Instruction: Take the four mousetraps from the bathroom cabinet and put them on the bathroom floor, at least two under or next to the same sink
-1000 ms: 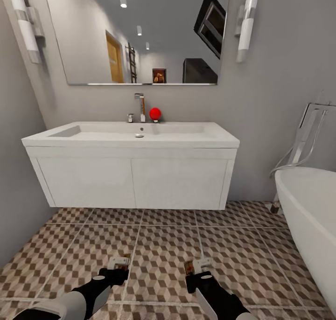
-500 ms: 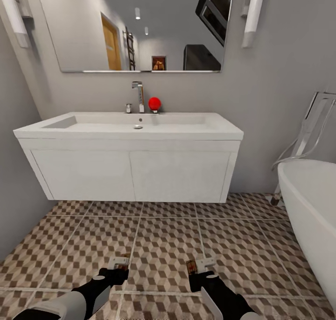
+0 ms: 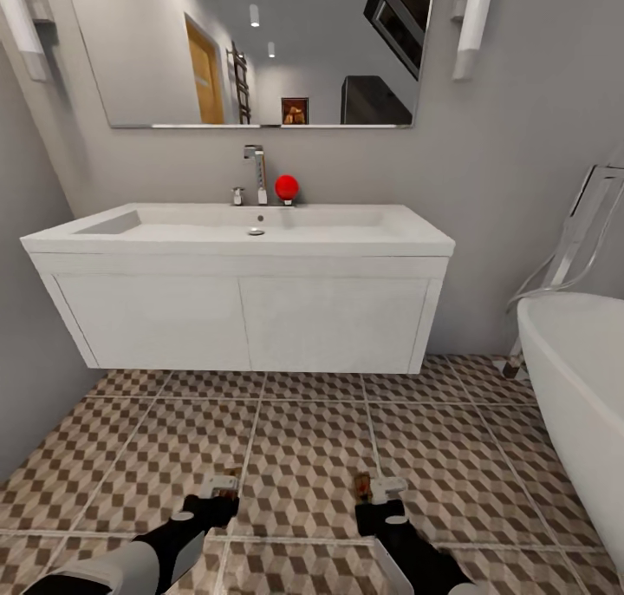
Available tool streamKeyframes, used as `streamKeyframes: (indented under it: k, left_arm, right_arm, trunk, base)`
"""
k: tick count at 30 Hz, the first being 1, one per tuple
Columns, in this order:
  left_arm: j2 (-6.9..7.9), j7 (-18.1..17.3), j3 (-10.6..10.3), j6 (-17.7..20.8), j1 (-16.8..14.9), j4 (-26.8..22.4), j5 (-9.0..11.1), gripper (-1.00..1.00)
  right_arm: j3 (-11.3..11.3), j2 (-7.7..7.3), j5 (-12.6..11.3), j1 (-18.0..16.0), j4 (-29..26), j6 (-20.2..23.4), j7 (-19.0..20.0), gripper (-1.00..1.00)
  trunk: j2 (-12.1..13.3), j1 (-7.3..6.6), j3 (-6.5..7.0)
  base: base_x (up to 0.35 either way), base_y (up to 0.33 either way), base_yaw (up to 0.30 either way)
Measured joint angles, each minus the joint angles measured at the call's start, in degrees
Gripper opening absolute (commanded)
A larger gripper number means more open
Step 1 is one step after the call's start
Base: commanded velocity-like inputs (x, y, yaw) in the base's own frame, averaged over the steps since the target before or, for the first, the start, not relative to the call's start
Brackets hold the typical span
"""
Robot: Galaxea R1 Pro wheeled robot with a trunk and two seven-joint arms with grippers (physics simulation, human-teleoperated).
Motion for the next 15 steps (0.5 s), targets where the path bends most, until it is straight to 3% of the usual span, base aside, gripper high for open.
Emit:
streamKeyframes:
  k: [4,7,15]
  left_arm:
    - [0.37,0.0,0.1,-3.7,0.0,-0.6,0.0,-1.00]
    - [1.49,0.2,0.3,-4.9,-0.1,-2.7,0.6,-1.00]
    - [3.81,0.0,0.3,-5.4,-0.2,-5.8,7.2,-1.00]
  right_arm:
    - [0.1,0.40,-0.1,-0.2,2.5,-3.0,-3.0,-1.00]
    - [0.1,0.64,-0.1,-2.0,6.0,-4.9,-3.9,-1.00]
    - [0.4,1.03,0.4,-4.4,9.0,-9.2,-4.4,-1.00]
  trunk:
    - [0.0,0.00,0.00]
    - [0.0,0.00,0.00]
    - [0.0,0.00,0.00]
  base:
    - [0.000,0.000,0.000]
    - [0.000,0.000,0.000]
    - [0.000,0.000,0.000]
